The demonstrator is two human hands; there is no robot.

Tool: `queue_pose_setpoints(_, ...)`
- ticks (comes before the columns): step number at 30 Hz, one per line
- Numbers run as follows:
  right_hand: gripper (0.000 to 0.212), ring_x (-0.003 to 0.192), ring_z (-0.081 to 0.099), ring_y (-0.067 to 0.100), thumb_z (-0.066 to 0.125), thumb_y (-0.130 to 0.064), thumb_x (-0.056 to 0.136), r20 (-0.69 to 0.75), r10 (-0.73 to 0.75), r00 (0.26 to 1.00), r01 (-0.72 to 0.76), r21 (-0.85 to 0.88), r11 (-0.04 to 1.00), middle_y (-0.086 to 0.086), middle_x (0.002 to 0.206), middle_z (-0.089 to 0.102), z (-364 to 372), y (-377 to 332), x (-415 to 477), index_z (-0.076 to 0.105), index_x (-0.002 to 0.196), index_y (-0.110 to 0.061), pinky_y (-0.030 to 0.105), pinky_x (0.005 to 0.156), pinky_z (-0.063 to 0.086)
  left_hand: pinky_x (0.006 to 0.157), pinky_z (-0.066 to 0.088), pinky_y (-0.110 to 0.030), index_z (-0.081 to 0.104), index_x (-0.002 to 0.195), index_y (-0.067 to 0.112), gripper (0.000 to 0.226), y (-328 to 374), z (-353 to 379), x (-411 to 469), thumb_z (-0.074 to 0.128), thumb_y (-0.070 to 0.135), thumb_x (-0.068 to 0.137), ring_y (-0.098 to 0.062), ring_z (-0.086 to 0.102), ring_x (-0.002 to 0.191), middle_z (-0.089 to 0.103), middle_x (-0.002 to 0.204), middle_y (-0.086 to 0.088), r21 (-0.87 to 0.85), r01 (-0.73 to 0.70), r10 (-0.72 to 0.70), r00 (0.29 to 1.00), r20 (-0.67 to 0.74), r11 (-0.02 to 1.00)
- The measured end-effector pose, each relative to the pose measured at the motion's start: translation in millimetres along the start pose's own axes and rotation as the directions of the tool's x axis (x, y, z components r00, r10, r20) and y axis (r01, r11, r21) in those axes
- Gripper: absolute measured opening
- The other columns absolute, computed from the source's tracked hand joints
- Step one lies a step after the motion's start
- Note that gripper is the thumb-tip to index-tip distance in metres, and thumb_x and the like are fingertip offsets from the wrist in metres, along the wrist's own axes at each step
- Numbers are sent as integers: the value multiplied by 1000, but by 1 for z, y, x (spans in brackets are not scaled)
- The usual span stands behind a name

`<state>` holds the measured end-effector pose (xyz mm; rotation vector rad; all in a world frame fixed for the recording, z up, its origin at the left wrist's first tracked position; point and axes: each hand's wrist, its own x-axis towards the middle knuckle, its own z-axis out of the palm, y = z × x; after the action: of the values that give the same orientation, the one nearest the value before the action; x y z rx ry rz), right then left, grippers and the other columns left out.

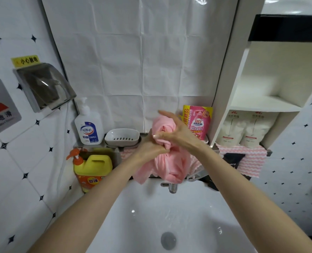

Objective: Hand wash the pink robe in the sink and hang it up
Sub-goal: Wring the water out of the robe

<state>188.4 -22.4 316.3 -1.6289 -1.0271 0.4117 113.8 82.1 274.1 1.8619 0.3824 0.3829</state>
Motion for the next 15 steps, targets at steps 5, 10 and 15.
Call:
queue_pose_setpoints(5,29,75,61,13,79,-3,67,-295,-51,954,72,62,995,-3,79,64,12,11,1,62,85,-18,40,74,56,97,48,-27,45,128,6,99,-6,-4,0,93,33,45,-13,59,113,60,124,-6,-65,-5,8,999,49,998)
queue_pose_setpoints(10,19,77,60,18,72,-14,64,-377,79,923,108,450,887,5,80,62,25,22,-2,59,78,-17,39,78,52,98,43,-19,32,135,16,99,0,-11,-5,87,38,55,1,50,118,51,129,2,-40,-66,74,972,223,997)
queue_pose_setpoints(15,32,86,61,10,71,-13,66,-321,-29,947,146,348,926,-4,94,63,30,22,-1,60,95,-21,26,82,50,67,46,-6,59,86,27,39,-2,2,-17,71,-8,75,10,63,74,68,70,22,-177,-5,24,994,108,984)
